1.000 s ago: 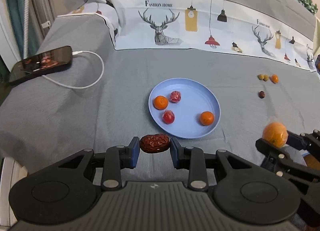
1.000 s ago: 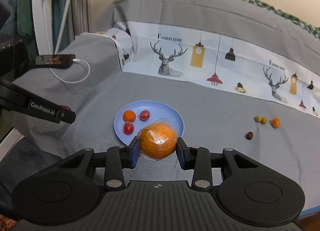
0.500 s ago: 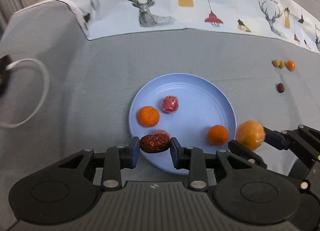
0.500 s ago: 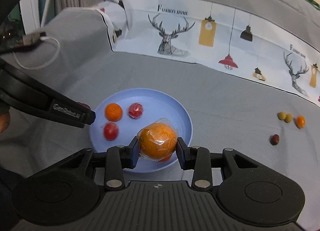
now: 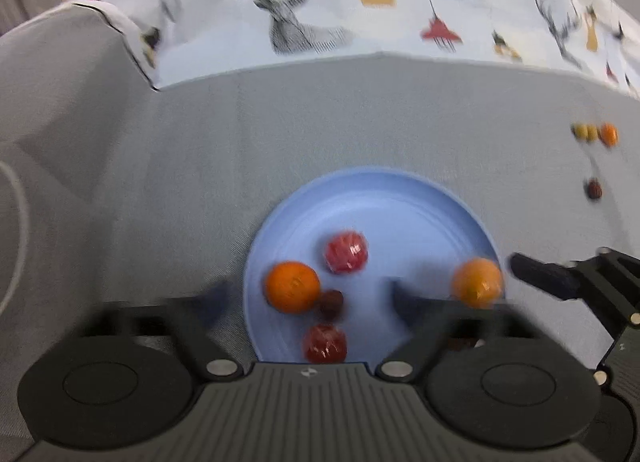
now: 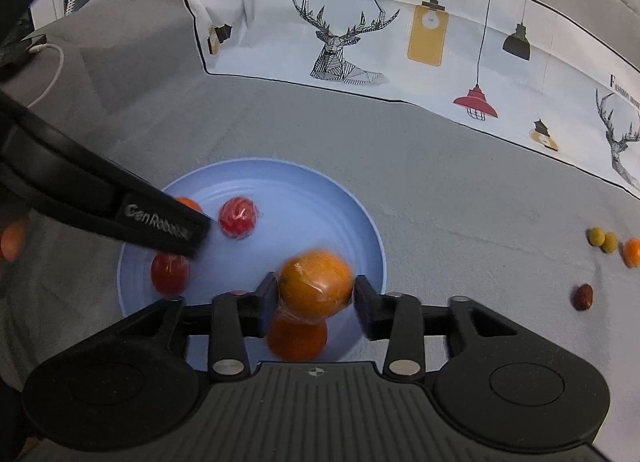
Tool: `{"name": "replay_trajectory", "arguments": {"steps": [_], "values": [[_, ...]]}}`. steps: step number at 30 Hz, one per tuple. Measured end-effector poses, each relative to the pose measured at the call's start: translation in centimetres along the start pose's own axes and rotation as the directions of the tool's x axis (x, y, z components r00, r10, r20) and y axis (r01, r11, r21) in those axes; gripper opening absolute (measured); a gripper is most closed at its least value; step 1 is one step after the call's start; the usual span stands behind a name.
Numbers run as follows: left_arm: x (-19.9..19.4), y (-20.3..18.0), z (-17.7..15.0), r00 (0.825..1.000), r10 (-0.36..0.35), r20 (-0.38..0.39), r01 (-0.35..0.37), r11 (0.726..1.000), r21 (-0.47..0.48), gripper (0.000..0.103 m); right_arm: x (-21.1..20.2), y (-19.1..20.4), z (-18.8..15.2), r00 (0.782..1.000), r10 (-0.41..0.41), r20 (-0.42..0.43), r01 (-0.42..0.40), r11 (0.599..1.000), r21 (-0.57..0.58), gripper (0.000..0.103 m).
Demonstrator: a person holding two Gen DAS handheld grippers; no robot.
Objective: Organize fruits
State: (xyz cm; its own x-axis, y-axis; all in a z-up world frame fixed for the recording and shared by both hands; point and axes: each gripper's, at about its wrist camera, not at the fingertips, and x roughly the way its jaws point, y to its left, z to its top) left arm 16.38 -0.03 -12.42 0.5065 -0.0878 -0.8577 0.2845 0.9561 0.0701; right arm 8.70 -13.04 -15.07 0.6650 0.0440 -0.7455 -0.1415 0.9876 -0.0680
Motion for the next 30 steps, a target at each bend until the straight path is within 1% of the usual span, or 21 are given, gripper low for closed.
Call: {"name": "replay_trajectory", "arguments": {"steps": [1, 2, 4, 6, 10, 12, 14, 16, 20, 23, 30], "values": [[-0.7, 0.1, -0.1, 1.0, 0.005, 0.029, -0.004, 1.0, -0.011, 0.103, -0.2, 0.0, 0.2, 1.0, 0.0, 0.005, 0.0, 1.0, 0.0, 0.079], [-1.4, 0.1, -0.3, 0.999, 0.004, 0.04, -0.003, 1.0, -0.008, 0.103, -0.7, 0.0, 0.3, 1.0, -0.002, 0.014, 0.002, 1.0, 0.001, 0.082], [-2.4, 0.0, -0.7, 1.0, 0.006, 0.017, -0.007, 1.0, 0.012, 0.103, -2.0, 0.1, 0.2, 1.0, -0.006, 0.023, 0.006, 1.0, -0.001, 0.086], [-3.5, -0.3, -1.6, 1.0, 0.021, -0.011, -0.021, 1.0, 0.016, 0.103, -3.5, 0.1, -0.3, 1.0, -0.002, 0.006, 0.002, 1.0, 0.003, 0.09], [-6.3, -0.5, -4.4, 0.997, 0.03, -0.064, -0.029, 0.999, 0.016, 0.103, -7.5, 0.3, -2.3, 0.999, 0.014, -0.032, -0.012, 0.998, 0.066, 0.092], [-8.1, -0.4, -6.1, 0.997, 0.031, -0.074, -0.031, 0.999, 0.009, 0.103, -9.8, 0.7, -3.4, 0.999, 0.024, -0.044, -0.019, 0.994, 0.11, 0.093], [-10.0, -0.2, -8.0, 0.997, 0.037, -0.073, -0.037, 0.999, 0.002, 0.103, -12.0, 1.3, -4.4, 0.999, 0.023, -0.037, -0.018, 0.991, 0.135, 0.094], [-11.8, 0.0, -9.9, 0.997, 0.047, -0.064, -0.047, 0.999, 0.0, 0.103, -14.2, 1.8, -5.2, 1.0, 0.01, -0.014, -0.008, 0.989, 0.146, 0.097], [-15.1, 0.0, -13.1, 0.997, 0.064, -0.048, -0.066, 0.998, -0.026, 0.103, -17.8, 2.9, -6.6, 0.999, 0.004, 0.044, -0.009, 0.991, 0.131, 0.098], [-17.5, -0.2, -15.1, 0.996, 0.085, -0.015, -0.086, 0.995, -0.047, 0.103, -19.9, 3.5, -7.5, 0.996, -0.009, 0.085, 0.0, 0.994, 0.113, 0.099], [-20.9, -0.5, -16.3, 0.994, 0.102, 0.047, -0.1, 0.994, -0.052, 0.103, -24.0, 4.5, -8.7, 0.982, -0.02, 0.187, 0.008, 0.998, 0.069, 0.099]]}}
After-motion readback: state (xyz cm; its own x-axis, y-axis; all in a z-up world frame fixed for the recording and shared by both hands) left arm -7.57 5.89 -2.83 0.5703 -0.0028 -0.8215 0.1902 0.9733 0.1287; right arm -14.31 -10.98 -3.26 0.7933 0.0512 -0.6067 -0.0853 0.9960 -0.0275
